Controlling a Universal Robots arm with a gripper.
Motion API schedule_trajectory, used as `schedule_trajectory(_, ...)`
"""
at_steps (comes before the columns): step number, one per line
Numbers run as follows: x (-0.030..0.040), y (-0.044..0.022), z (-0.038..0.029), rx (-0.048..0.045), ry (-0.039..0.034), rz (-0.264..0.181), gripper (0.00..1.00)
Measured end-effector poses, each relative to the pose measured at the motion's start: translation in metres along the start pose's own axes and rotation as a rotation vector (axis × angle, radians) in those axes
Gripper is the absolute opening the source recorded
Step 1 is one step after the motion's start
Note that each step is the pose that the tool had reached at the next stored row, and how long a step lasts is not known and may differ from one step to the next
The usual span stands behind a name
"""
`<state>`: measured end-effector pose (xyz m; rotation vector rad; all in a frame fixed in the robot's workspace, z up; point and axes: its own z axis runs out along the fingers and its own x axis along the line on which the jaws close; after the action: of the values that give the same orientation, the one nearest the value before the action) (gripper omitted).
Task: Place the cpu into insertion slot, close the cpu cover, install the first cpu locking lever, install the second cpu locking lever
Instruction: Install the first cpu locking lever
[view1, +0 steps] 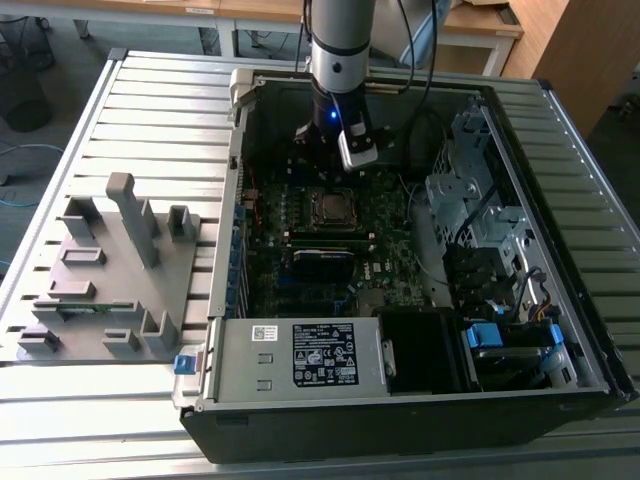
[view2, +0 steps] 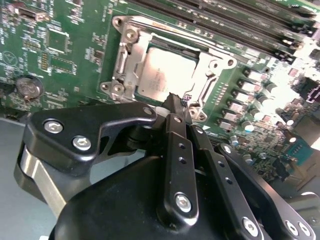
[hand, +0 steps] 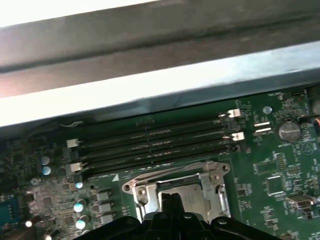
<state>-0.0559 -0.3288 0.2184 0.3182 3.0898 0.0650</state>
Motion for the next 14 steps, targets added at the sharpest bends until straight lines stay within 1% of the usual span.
schedule_trajectory(2,-0.0034,0.0007,0.0002,0.0,0.0,0.0,0.1)
schedule_trajectory(6,-0.0075,0.0015,0.0005,0.0001,0.0,0.0,0.1)
schedule_trajectory(12,-0.0104,0.0021,0.0013,-0.0036,0.0015,-0.019,0.1)
schedule_trajectory(14,-0.0107,0.0011,0.0013,-0.0037,0.0016,-0.021,0.1)
